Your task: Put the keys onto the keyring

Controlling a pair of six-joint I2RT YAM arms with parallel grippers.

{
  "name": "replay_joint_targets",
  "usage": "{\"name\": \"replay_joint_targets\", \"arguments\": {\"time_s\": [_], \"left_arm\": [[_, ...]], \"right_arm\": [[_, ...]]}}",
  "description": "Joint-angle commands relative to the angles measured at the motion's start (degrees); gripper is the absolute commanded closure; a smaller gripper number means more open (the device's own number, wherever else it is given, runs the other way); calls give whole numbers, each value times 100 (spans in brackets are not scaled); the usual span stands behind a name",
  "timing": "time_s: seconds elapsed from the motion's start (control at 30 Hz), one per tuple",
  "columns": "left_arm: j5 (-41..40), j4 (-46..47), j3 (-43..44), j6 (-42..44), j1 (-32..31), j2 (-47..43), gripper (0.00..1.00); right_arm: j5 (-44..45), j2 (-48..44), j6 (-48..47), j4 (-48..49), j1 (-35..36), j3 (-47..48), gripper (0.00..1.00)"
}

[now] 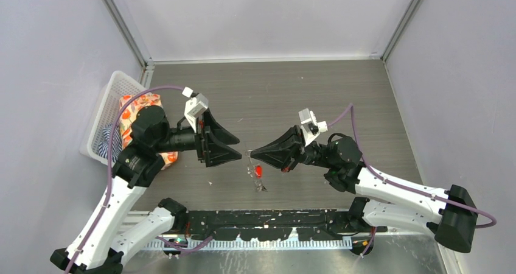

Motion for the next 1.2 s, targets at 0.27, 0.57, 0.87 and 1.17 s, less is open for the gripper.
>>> {"name": "replay_joint_targets", "arguments": {"time_s": [0.27, 0.57, 0.87, 1.17], "left_arm": [[705, 1298, -323, -339, 23, -121, 71], [880, 1360, -396, -383, 23, -132, 69], [617, 1121, -475, -188, 23, -178, 73], [77, 1066, -450, -73, 23, -204, 99]], "right_arm": [[211, 224, 337, 918, -16, 186, 99], [409, 380, 393, 894, -18, 283, 99], [384, 468, 454, 907, -7, 354, 99], [235, 659, 561, 983, 28, 432, 99]]}}
